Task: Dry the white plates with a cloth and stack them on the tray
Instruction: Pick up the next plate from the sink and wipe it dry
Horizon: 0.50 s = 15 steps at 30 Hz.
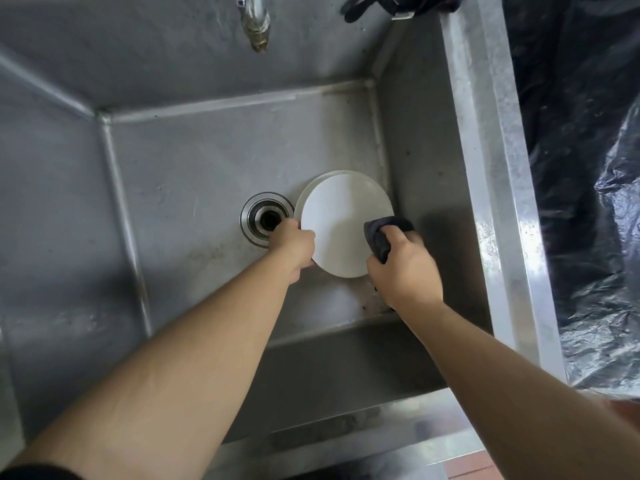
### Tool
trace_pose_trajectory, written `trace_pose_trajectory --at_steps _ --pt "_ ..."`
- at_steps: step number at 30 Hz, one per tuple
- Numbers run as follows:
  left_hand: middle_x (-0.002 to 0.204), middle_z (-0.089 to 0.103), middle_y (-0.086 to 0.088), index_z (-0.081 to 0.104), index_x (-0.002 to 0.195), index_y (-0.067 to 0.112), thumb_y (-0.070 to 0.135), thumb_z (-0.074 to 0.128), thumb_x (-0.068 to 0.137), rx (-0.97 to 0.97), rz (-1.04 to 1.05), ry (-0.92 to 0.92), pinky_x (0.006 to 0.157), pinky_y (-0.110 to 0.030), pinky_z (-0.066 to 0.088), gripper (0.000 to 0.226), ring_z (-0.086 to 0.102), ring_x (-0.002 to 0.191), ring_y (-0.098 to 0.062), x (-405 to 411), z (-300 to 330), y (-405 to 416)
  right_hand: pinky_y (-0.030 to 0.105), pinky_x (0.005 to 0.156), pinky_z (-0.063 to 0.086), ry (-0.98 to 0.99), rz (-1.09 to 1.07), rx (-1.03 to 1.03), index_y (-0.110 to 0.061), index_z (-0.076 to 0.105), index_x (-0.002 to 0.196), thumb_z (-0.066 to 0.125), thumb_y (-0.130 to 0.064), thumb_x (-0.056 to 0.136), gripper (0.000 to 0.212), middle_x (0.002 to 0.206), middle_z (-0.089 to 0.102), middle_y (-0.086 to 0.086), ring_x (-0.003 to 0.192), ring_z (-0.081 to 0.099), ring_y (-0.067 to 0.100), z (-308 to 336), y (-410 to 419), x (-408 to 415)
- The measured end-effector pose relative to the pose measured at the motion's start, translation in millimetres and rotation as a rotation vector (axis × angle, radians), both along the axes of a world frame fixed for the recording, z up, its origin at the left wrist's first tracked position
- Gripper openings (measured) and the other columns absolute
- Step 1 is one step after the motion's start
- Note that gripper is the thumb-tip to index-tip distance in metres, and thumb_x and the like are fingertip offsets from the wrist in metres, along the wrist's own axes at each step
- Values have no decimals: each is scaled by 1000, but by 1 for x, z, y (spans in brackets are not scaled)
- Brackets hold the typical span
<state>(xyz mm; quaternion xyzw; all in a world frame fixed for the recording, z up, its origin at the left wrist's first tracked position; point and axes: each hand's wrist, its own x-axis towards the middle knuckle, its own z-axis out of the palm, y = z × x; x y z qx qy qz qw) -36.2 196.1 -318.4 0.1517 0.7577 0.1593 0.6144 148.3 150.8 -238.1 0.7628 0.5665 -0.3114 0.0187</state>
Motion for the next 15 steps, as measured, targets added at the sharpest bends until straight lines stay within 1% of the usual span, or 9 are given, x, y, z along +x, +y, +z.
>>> trace_pose_trajectory --at_steps 2,3,5,7,10,12,15 --pt "121 65 -7 58 107 14 1 50 97 6 26 -43 66 -40 64 19 69 102 -27 -5 11 -6 44 85 56 -5 5 -1 -23 55 144 67 -26 96 50 143 56 12 104 66 38 5 -3 -3" --pt "122 63 -7 57 106 14 0 51 97 13 31 -57 65 -39 64 17 68 101 -25 -9 17 -10 44 84 57 -8 3 -3 -24 54 145 66 -27 96 50 143 55 12 104 66 38 8 -4 -4" --pt "122 61 -7 55 104 12 -1 53 96 30 35 -73 67 -40 65 16 66 101 -23 -20 31 -18 43 83 55 -21 5 -13 -24 53 146 66 -28 97 51 143 55 13 105 65 38 16 -7 -7" --pt "123 61 -7 56 106 11 -2 56 94 48 46 -82 71 -42 66 17 67 106 -26 -34 46 -25 42 82 55 -25 10 -17 -23 53 145 65 -30 97 50 141 55 14 104 64 39 27 -10 -10" --pt "128 61 -7 56 120 11 -4 59 92 78 84 -107 75 -46 66 32 67 114 -32 -57 73 -39 43 81 55 -36 21 -25 -22 53 144 64 -31 97 49 137 56 16 102 63 39 51 -15 -16" --pt "128 59 -5 54 125 14 -5 58 92 97 125 -108 73 -45 66 38 66 115 -33 -70 93 -50 40 77 52 -38 23 -36 -21 53 145 63 -30 97 49 136 57 17 97 63 38 69 -19 -22" --pt "129 59 -5 54 125 19 -2 55 94 147 179 -119 66 -41 65 37 68 111 -33 -87 129 -66 37 76 48 2 21 -56 -20 54 145 63 -27 97 50 136 57 17 96 62 36 99 -25 -31"
